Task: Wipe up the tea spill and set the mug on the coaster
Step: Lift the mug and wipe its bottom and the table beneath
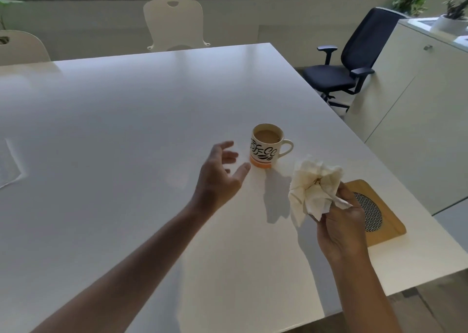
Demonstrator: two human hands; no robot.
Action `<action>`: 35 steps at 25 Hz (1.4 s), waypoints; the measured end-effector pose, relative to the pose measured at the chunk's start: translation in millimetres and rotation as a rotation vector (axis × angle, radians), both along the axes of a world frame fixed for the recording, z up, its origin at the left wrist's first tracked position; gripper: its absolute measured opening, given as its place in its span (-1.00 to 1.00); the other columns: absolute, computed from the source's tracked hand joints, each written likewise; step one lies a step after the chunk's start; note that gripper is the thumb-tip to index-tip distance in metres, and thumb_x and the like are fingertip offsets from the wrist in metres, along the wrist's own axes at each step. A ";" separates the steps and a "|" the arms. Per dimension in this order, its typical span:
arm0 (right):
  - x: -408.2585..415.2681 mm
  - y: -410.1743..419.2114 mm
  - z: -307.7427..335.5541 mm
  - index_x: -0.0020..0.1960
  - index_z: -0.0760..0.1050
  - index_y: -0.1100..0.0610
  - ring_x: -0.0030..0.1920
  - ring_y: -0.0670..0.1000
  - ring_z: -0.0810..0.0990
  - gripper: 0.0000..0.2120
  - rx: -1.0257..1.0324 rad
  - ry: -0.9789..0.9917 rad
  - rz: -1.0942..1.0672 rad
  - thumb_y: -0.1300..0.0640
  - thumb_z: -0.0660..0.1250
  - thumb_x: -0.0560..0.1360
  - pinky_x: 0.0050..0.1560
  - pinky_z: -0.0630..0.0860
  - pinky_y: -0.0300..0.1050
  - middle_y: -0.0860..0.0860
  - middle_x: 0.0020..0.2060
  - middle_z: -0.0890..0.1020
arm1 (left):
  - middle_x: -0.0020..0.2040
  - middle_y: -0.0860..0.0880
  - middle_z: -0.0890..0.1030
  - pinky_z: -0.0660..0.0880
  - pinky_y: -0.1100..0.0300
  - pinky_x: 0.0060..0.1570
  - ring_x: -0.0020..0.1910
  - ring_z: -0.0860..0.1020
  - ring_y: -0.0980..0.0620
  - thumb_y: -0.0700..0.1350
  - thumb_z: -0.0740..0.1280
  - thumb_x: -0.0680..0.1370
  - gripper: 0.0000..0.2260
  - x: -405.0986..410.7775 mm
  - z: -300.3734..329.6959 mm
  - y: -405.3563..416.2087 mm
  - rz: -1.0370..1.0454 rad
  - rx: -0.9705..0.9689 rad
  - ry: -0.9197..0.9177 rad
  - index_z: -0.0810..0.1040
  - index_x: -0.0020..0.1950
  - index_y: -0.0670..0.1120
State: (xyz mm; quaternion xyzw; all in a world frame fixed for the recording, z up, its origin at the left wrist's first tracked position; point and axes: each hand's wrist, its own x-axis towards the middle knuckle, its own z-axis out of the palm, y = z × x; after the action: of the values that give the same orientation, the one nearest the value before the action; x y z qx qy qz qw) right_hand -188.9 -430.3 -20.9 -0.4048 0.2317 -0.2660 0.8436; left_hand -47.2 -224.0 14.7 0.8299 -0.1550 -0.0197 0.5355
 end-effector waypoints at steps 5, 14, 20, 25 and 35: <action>1.9 -15.8 -3.7 0.29 0.65 0.11 0.07 0.01 0.78 -0.62 -0.035 0.076 -0.031 0.46 0.36 0.61 -0.12 0.72 -0.16 0.09 0.12 0.76 | 0.60 -0.16 0.38 0.34 0.18 0.45 0.58 0.38 -0.07 0.06 0.66 0.44 0.02 48.7 8.6 -40.9 -0.150 0.225 -0.048 0.12 0.71 -0.12; 8.2 -25.4 -6.2 0.16 0.69 0.15 0.00 -0.03 0.80 -0.67 -0.002 0.091 -0.099 0.49 0.43 0.53 -0.15 0.70 -0.20 0.03 0.01 0.81 | 0.43 -0.11 0.58 0.54 0.00 0.41 0.40 0.56 -0.10 0.04 0.73 0.34 -0.02 90.6 -4.0 -80.3 -0.266 0.256 0.009 0.31 0.63 -0.14; 14.7 -23.1 -9.5 0.15 0.70 0.09 -0.08 0.01 0.79 -0.66 -0.015 0.118 -0.092 0.45 0.46 0.51 -0.22 0.70 -0.05 0.04 -0.06 0.78 | 0.26 -0.03 0.65 0.62 0.03 0.28 0.24 0.63 -0.04 0.06 0.76 0.27 -0.13 95.9 -8.4 -77.9 -0.279 0.214 -0.010 0.44 0.47 -0.08; 17.5 -20.7 -11.4 0.19 0.68 0.15 -0.06 0.09 0.79 -0.69 -0.037 0.152 -0.121 0.39 0.52 0.49 -0.17 0.74 0.13 0.10 -0.04 0.77 | 0.20 0.03 0.66 0.59 0.25 0.09 0.17 0.64 0.01 0.08 0.77 0.23 -0.16 98.9 -8.6 -78.5 -0.258 0.203 -0.028 0.50 0.42 -0.06; 12.9 -22.3 -9.0 0.07 0.72 0.12 -0.07 0.05 0.80 -0.71 0.004 0.146 -0.164 0.42 0.53 0.45 -0.25 0.71 -0.08 0.07 -0.08 0.80 | 0.14 0.06 0.70 0.61 0.25 0.02 0.12 0.66 0.05 0.11 0.77 0.17 -0.20 99.3 -6.7 -77.8 -0.217 0.229 -0.083 0.58 0.33 -0.06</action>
State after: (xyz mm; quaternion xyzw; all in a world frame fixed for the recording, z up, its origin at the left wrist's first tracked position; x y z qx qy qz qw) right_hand -175.9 -452.6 -29.9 -0.4008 0.3255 -0.3036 0.8008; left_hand 52.0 -301.9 8.0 0.8641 -0.2626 -0.0607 0.4251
